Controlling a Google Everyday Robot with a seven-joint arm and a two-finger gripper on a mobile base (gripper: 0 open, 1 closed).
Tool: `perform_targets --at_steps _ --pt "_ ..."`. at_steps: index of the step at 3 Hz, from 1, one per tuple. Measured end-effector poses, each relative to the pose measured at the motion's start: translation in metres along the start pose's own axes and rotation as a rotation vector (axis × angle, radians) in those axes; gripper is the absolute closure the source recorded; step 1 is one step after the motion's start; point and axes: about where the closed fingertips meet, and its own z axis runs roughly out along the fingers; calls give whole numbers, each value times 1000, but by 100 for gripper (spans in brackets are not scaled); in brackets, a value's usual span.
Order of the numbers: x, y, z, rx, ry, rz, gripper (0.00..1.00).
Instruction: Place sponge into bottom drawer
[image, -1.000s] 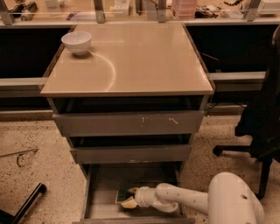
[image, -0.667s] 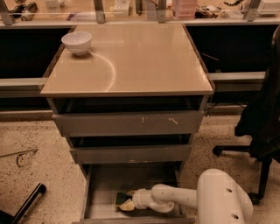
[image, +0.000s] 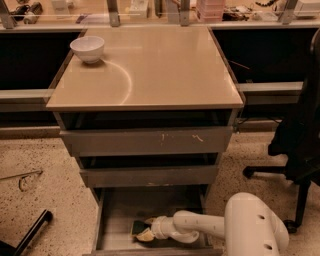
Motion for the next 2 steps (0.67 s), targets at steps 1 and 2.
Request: perform_targets --at_steps 1,2 --pt "0 0 0 0 0 0 35" --pt "0 0 0 0 0 0 13"
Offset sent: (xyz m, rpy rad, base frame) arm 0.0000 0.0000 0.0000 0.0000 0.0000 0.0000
